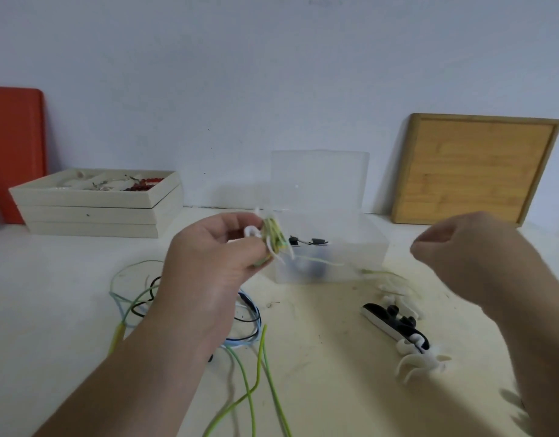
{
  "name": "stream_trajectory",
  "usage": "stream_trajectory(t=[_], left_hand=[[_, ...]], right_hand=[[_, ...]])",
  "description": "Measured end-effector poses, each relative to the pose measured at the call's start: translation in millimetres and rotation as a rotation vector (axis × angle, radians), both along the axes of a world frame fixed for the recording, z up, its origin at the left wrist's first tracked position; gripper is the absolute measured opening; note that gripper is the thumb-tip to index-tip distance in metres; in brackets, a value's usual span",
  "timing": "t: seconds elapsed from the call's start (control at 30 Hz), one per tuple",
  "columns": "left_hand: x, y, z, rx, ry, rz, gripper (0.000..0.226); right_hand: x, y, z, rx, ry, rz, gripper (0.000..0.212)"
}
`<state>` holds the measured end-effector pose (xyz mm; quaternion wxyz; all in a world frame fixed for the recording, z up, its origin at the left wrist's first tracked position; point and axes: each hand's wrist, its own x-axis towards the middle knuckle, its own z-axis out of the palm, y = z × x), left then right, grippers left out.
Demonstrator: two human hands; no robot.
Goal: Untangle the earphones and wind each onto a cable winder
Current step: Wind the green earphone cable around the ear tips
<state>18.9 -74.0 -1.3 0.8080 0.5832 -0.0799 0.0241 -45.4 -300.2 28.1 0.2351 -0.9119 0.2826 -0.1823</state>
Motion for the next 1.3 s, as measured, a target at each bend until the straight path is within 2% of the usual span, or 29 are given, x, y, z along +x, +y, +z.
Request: stream_trajectory(t=[0.03, 0.1, 0.17, 0.23, 0.3, 0.37, 0.47, 0.63, 0.87, 0.93, 1.1, 1.2, 1.3], left_hand=[[-2.9, -1.8, 0.8, 0.047, -0.040, -0.031, 0.023], [-10.2, -4.4, 3.3, 0.097, -0.100, -0.074, 0.029], [-14.5, -7.0, 4.9, 0.102, -0.124, -0.078, 0.032], [-16.0, -8.0, 5.3, 0.106, -0.137, -0.061, 0.029], [-16.9, -7.7, 6.3, 0.127, -0.139, -0.025, 0.025], [-15.3, -6.1, 4.5, 0.197, -0.158, 0.056, 0.029], [-15.8, -6.3, 1.6, 0.331, -0.210, 0.167, 0.028], [-19.5, -10.1, -1.8, 0.416, -0.340, 0.220, 0.029], [-18.1, -9.8, -6.2, 0.611, -0.617, 0.165, 0.042], [-19.5, -9.2, -5.7, 0.600, -0.639, 0.110, 0.041], [-23.9, -10.9, -4.2, 0.535, -0.596, -0.095, 0.031], [-25.7, -11.7, -1.5, 0.432, -0.500, -0.175, 0.028], [-27.2, -12.1, 0.8, 0.380, -0.451, -0.221, 0.027]], right_hand=[[-0.5, 6.8, -0.3, -0.118, 0.073, 0.035, 0.021], [-1.6, 19.5, 0.0, -0.144, 0.016, 0.163, 0.020], [-2.5, 32.6, -1.0, 0.060, -0.097, 0.427, 0.010], [-4.5, 46.5, -1.6, 0.302, 0.017, 0.724, 0.019], [-6.8, 54.6, -4.1, 0.332, 0.117, 0.837, 0.026], [-5.8, 55.7, -7.4, 0.315, 0.104, 0.824, 0.033], [-5.2, 54.2, -8.5, 0.368, 0.049, 0.834, 0.029], [-6.9, 54.0, -6.2, 0.408, 0.021, 0.938, 0.026], [-8.2, 46.9, -0.8, 0.494, -0.299, 0.787, 0.020], [-8.2, 44.8, 0.8, 0.471, -0.369, 0.733, 0.019], [-9.5, 46.5, 7.2, 0.253, -0.501, 0.560, 0.017], [-7.1, 42.9, 4.1, 0.333, -0.478, 0.474, 0.018], [-3.0, 42.1, -1.5, 0.415, -0.339, 0.454, 0.027]])
